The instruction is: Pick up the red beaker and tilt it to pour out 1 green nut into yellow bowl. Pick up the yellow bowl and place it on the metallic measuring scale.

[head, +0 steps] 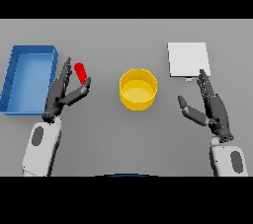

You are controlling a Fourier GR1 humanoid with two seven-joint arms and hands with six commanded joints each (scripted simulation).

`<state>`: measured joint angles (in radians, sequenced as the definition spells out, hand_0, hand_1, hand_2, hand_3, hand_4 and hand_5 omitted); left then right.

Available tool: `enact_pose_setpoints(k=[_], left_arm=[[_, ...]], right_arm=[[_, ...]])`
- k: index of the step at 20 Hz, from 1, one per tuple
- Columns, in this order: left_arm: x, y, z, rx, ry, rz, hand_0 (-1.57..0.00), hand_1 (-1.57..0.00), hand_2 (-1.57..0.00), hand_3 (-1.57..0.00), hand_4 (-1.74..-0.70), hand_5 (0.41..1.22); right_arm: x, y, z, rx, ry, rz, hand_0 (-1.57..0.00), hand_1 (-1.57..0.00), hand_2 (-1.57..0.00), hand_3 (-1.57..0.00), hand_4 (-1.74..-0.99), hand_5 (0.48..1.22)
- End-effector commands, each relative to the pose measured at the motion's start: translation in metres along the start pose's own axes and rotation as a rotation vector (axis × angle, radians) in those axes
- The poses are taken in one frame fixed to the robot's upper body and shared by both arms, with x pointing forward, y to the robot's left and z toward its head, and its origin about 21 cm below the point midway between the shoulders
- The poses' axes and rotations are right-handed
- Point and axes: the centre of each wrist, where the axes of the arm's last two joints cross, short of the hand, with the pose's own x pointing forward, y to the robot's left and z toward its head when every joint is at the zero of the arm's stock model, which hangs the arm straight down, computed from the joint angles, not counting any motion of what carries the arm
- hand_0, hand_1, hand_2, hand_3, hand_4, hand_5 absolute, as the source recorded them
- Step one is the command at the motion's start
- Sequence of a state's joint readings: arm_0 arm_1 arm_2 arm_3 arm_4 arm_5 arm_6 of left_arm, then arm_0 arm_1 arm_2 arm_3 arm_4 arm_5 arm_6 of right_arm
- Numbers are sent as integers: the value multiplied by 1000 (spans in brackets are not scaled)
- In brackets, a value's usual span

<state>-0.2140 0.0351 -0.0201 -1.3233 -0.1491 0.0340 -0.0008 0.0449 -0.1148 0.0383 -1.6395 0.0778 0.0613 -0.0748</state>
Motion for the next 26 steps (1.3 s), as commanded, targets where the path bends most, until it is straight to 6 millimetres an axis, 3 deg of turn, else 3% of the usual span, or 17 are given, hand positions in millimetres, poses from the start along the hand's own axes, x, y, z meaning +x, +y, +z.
enact_pose_setpoints(k=[1, 8, 15, 17, 18, 20, 22, 25, 26], left_arm=[[0, -1, -6, -2, -9, 4, 1, 1, 1, 1, -1222, 638], [-5, -4, -37, 2, -13, -56, 1, 1, 1, 1, -1231, 647], [-13, -18, -52, 10, -33, -9, 1, -6, -50, -30, -1347, 726], [-12, -26, -57, 24, -43, 12, -338, -306, -322, -239, -1385, 765], [-13, -27, -59, 36, -39, 38, -585, -556, -551, -416, -1416, 786], [-14, -30, -61, 50, -47, 69, -940, -921, -918, -832, -1425, 943], [-15, -31, -63, 57, -56, 53, -1167, -1155, -1153, -1081, -1529, 1043], [-12, -36, -61, 38, -75, 48, -1364, -1358, -1357, -1176, -1621, 1130], [-11, -37, -61, 32, -56, 40, -1406, -1401, -1400, -1255, -1587, 1148]], right_arm=[[-1, -4, -1, -5, 7, 4, 1, 1, 1, 1, -1297, 625], [1, -1, -3, -14, 18, 20, 1, 1, 1, 1, -1300, 638], [2, -3, -6, -29, 8, 19, 1, 1, 1, 1, -1301, 647], [-1, -1, -5, -23, 26, 22, 1, 1, 1, 1, -1294, 645], [-3, -1, -5, -26, 32, 23, 1, 1, 1, 1, -1292, 645], [2, -5, -9, -25, 27, 23, 1, 1, 1, 1, -1290, 646], [-2, -2, -4, -23, 23, 16, 1, 1, 1, 1, -1291, 649], [0, 0, -2, -20, 0, 16, 1, 1, 1, 1, -1290, 649], [1, 0, -3, -24, 5, 18, 1, 1, 1, 1, -1290, 648]])
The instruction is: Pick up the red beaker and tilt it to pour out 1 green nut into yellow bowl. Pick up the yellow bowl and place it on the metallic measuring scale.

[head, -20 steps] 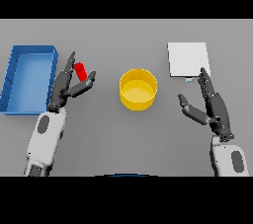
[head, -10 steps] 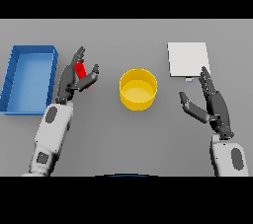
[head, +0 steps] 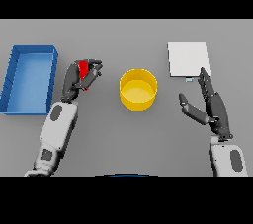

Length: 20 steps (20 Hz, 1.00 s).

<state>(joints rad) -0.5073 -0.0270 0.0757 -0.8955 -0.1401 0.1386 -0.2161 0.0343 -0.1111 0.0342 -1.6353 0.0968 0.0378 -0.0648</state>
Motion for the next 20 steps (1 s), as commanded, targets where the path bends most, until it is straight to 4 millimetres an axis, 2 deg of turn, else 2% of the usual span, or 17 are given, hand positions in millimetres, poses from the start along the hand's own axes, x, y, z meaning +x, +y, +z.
enact_pose_setpoints(k=[1, 2, 6, 9, 11, 12, 15, 20], left_arm=[[-1, 1, 1, -1, -4, -18, -1439, -1435, -1434, -1318, -1560, 1163], [3, 3, 0, -6, -24, -25, -1465, -1462, -1462, -1369, -1542, 1174], [14, 2, -3, -4, -56, -41, -1528, -1526, -1526, -1488, -1507, 1202], [31, 8, -7, 3, -90, -51, -1549, -1548, -1548, -1529, -1500, 1211], [42, 5, -6, -20, -125, -96, -1557, -1556, -1556, -1544, -1497, 1215], [51, 10, -9, -25, -133, -125, -1560, -1559, -1559, -1549, -1496, 1216], [71, 6, -10, -56, -142, -265, -1565, -1565, -1565, -1560, -1616, 1174], [85, 0, -16, -88, -138, -360, -1565, -1565, -1565, -1560, -1616, 1140]], right_arm=[[0, 0, 1, -4, 2, 3, 1, 1, 1, 1, -1287, 647], [-2, 5, 1, 5, 5, 0, 1, 1, 1, 1, -1288, 648], [-4, 2, 0, -1, 4, 7, 1, 1, 1, 1, -1292, 655], [-3, -2, 1, -5, 3, 14, 1, 1, 1, 1, -1294, 662], [-2, 2, 0, 0, -4, 16, 1, 1, 1, 1, -1295, 665], [0, 3, -3, 1, -6, 18, 1, 1, 1, 1, -1289, 664], [-2, 6, -1, 12, -15, 15, 1, 1, 1, 1, -1277, 664], [-1, 0, 1, 5, 6, 20, 1, 1, 1, 1, -1277, 679]])
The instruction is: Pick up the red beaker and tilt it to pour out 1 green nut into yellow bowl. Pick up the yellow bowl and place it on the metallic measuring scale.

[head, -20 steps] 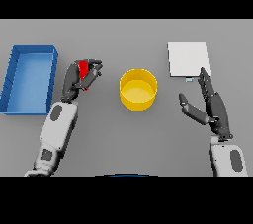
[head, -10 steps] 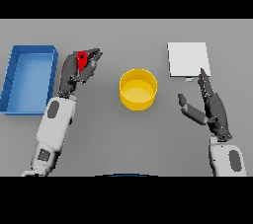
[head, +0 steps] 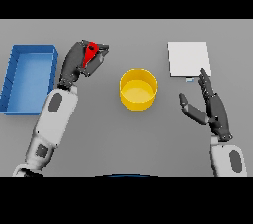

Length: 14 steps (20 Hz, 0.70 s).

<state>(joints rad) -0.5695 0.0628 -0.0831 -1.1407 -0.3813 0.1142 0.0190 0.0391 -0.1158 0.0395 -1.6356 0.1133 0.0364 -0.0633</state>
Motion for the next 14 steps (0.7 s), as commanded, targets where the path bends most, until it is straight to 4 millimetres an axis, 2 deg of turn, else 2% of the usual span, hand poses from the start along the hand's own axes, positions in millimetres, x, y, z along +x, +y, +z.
enact_pose_setpoints(k=[1, 7, 10, 13, 14], left_arm=[[2, -1, 0, -19, -9, -38, -1566, -1566, -1566, -1562, -1641, 1131], [38, -7, -16, -178, -84, -478, -1570, -1570, -1570, -1569, -1715, 1136], [45, -9, -24, -278, -92, -683, -1570, -1570, -1570, -1570, -1728, 1172], [55, -13, -33, -384, -115, -846, -1571, -1571, -1571, -1570, -1734, 1196], [58, -18, -33, -421, -110, -896, -1571, -1571, -1571, -1571, -1683, 1201]], right_arm=[[0, 1, -1, 5, 1, -2, 1, 1, 1, 1, -1274, 683], [0, 3, 0, 4, 4, -11, 1, 1, 1, 1, -1280, 690], [2, 5, 2, 1, -11, 1, 1, 1, 1, 1, -1290, 695], [3, 4, 2, 5, -2, 5, 1, 1, 1, 1, -1290, 694], [1, 5, 2, 0, 17, 5, 1, 1, 1, 1, -1293, 690]])
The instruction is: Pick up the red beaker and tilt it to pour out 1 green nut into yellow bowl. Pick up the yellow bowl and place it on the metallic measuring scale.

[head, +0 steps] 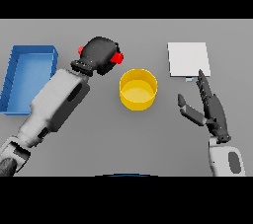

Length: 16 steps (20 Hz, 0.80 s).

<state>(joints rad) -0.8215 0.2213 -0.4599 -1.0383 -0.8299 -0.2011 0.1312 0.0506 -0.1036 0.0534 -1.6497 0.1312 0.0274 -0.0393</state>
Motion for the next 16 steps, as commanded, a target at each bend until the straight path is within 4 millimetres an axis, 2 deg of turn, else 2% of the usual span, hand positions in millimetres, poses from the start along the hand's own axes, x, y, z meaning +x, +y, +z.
enact_pose_setpoints(k=[1, 2, 5, 11, 12, 16], left_arm=[[3, 7, -4, -29, 4, -72, -1571, -1571, -1571, -1571, -1640, 1205], [6, 8, -5, -58, -4, -117, -1571, -1571, -1571, -1571, -1606, 1208], [22, 21, -13, -137, -6, -279, -1571, -1571, -1571, -1355, -1663, 1214], [45, 24, -28, -249, -26, -544, -1571, -1571, -1571, -1203, -1709, 1219], [50, 24, -30, -261, -37, -581, -1571, -1571, -1571, -1277, -1714, 1220], [62, 26, -35, -255, -74, -749, -1571, -1571, -1571, -1450, -1729, 1220]], right_arm=[[1, 0, 1, -3, -12, -14, 1, 1, 1, 1, -1290, 685], [0, -2, 2, -8, 2, -31, 1, 1, 1, 1, -1284, 678], [-6, 3, 1, -7, 21, -58, 1, 1, 1, 1, -1279, 651], [-5, 0, 1, -12, 11, -99, 1, 1, 1, 1, -1301, 607], [-4, -6, 0, -15, 11, -90, 1, 1, 1, 1, -1296, 606], [-5, -2, 0, -11, 6, -84, 1, 1, 1, 1, -1297, 600]])
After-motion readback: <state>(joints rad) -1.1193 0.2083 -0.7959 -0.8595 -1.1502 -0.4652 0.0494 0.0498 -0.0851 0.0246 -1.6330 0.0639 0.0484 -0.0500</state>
